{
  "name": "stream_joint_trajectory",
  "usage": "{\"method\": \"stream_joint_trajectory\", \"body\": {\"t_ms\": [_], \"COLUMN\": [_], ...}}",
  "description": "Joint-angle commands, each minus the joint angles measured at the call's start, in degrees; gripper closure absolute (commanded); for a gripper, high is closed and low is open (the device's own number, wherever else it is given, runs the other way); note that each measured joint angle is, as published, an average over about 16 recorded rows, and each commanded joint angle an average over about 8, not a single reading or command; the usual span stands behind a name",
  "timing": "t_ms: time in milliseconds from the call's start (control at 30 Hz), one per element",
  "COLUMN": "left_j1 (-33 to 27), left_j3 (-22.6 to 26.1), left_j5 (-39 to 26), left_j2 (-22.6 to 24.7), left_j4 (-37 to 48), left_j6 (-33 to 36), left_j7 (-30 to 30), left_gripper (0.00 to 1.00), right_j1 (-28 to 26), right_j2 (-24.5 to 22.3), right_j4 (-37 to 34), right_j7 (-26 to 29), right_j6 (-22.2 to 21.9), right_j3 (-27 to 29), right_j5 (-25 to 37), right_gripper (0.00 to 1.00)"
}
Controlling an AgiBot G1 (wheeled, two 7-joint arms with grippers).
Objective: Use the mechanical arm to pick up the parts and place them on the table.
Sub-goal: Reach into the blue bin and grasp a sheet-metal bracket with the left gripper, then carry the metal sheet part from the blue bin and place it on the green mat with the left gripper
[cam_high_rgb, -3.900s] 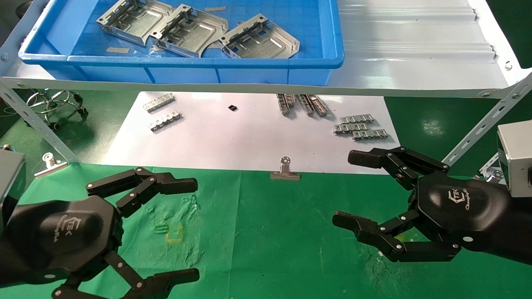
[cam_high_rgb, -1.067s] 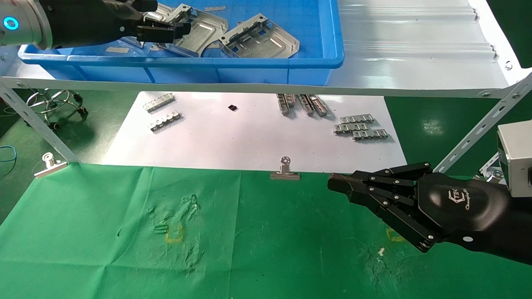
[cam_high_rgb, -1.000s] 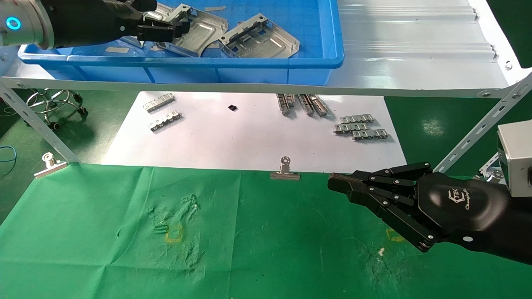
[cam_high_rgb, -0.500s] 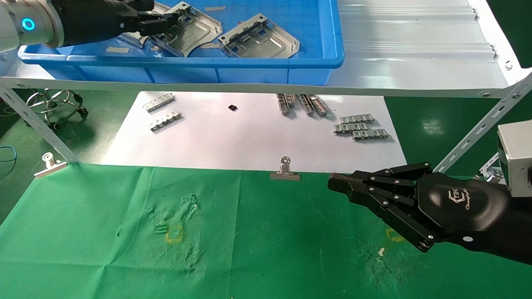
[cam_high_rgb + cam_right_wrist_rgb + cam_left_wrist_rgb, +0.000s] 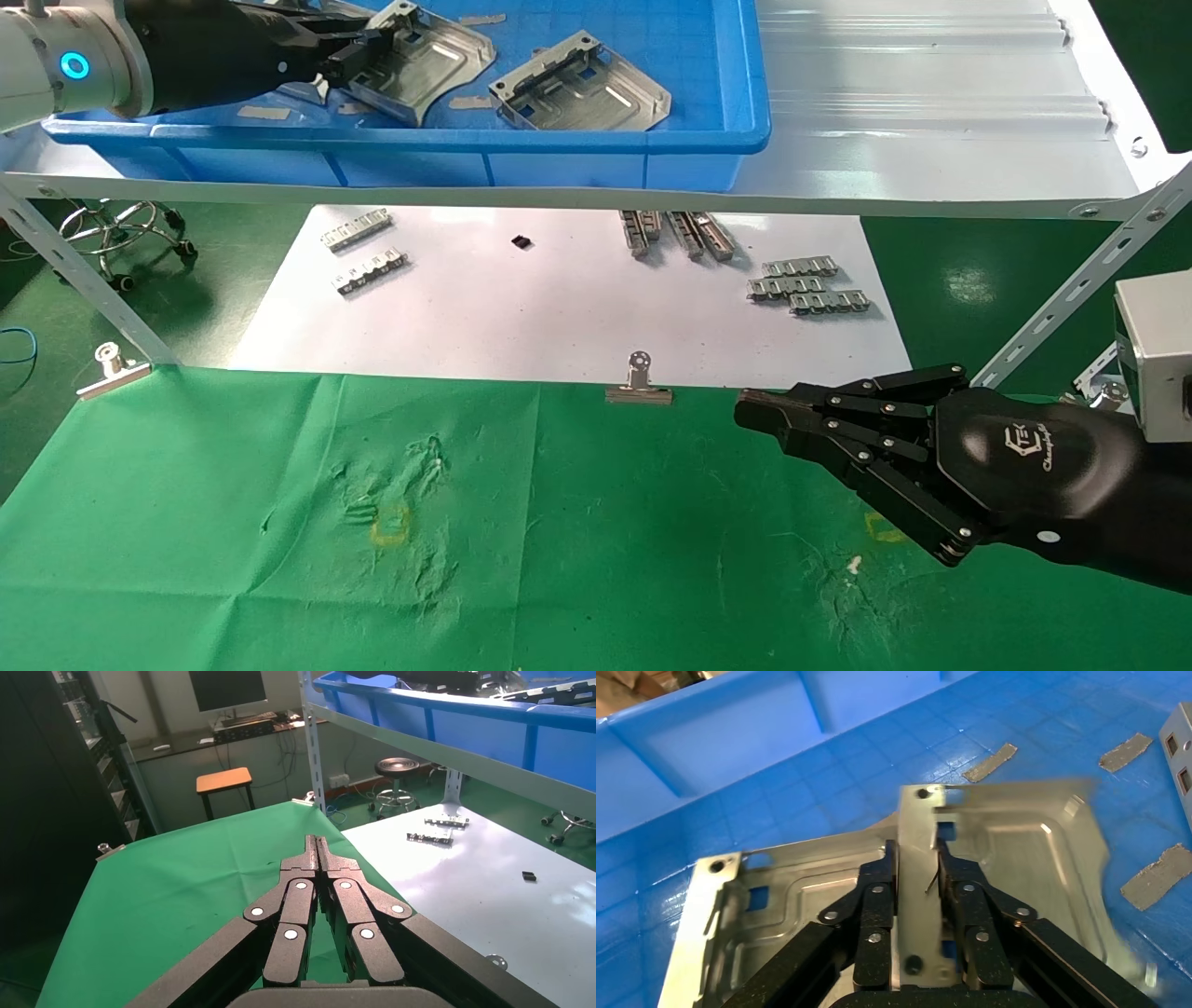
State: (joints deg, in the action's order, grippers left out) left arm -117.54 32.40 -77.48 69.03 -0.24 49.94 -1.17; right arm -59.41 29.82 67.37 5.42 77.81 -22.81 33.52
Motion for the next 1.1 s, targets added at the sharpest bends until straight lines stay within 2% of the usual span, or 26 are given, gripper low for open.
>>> {"method": "stream_joint_trajectory", "body": {"t_ms": [33, 267, 467, 667, 933, 1100], "left_j1": [0.03, -0.75, -1.96, -2.5, -1.35, 0.65], "left_j3": [-0.02, -0.88, -2.36, -3.24, -2.97, -2.34], "left_j5": [0.02, 1.27, 3.45, 4.96, 5.29, 5.91], "left_j2": [0.02, -0.77, -2.74, -6.24, -11.02, -13.24], "left_j4": [0.05, -0.7, -2.24, -4.58, -7.95, -10.56], "left_j6": [-0.03, 2.04, 7.64, 18.2, 34.81, 40.94], "left_j7": [0.02, -0.22, -1.3, -4.7, -13.22, -18.25], "left_gripper": [1.0, 1.0, 1.0, 1.0, 1.0, 1.0], "right_j1": [0.0, 0.0, 0.0, 0.0, 0.0, 0.0], "right_j2": [0.0, 0.0, 0.0, 0.0, 0.0, 0.0], "right_j4": [0.0, 0.0, 0.0, 0.0, 0.0, 0.0], "right_j7": [0.0, 0.0, 0.0, 0.0, 0.0, 0.0], "right_j6": [0.0, 0.0, 0.0, 0.0, 0.0, 0.0], "right_j3": [0.0, 0.0, 0.0, 0.0, 0.0, 0.0], "right_j5": [0.0, 0.0, 0.0, 0.0, 0.0, 0.0], "right_gripper": [1.0, 1.0, 1.0, 1.0, 1.0, 1.0]}}
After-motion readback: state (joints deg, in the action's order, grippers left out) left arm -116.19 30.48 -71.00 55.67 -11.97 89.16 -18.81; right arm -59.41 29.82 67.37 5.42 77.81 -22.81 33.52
